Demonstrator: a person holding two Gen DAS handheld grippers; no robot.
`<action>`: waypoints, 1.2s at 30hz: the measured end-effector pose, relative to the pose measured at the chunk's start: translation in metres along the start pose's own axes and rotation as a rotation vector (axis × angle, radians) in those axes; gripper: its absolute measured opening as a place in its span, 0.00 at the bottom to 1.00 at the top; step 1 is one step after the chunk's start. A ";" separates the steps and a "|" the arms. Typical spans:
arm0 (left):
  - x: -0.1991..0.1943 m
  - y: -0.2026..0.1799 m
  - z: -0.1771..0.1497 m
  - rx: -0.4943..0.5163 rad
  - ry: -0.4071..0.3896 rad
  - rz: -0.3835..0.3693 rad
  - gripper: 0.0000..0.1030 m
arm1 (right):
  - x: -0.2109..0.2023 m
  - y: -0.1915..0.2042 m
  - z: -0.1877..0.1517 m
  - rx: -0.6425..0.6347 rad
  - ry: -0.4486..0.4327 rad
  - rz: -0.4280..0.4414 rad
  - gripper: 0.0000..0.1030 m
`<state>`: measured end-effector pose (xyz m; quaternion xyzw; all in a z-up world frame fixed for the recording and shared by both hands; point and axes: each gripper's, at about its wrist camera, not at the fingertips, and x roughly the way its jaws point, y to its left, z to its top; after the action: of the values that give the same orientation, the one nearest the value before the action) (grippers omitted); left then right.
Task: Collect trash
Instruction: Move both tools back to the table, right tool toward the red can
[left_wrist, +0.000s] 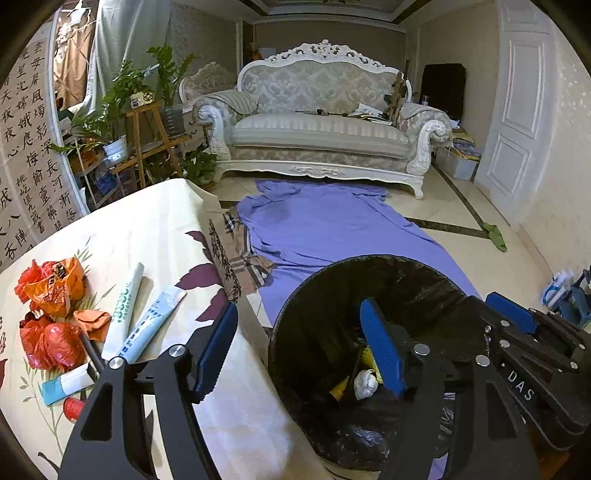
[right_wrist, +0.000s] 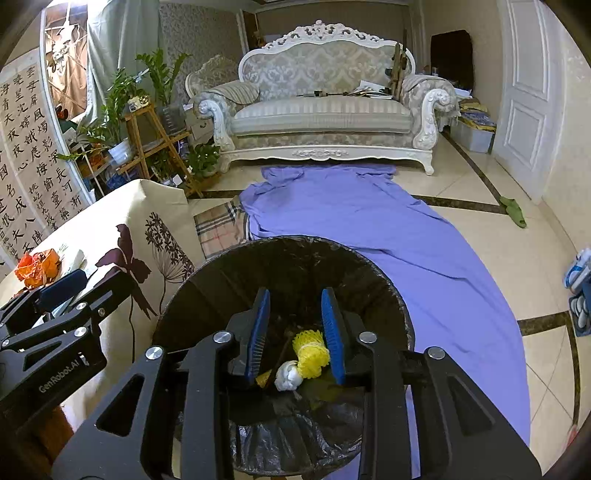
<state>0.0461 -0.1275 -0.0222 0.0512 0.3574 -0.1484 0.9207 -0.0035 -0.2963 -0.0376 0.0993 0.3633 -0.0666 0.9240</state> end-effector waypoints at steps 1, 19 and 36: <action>-0.002 0.002 0.000 -0.006 -0.004 0.003 0.69 | -0.001 0.002 0.000 -0.003 -0.001 0.001 0.34; -0.044 0.062 -0.018 -0.107 -0.011 0.110 0.73 | -0.013 0.057 -0.003 -0.084 0.003 0.089 0.41; -0.086 0.168 -0.066 -0.271 0.021 0.318 0.73 | -0.024 0.159 -0.020 -0.272 0.036 0.261 0.41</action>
<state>-0.0049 0.0656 -0.0151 -0.0159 0.3711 0.0488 0.9272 -0.0033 -0.1355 -0.0142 0.0210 0.3694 0.1053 0.9230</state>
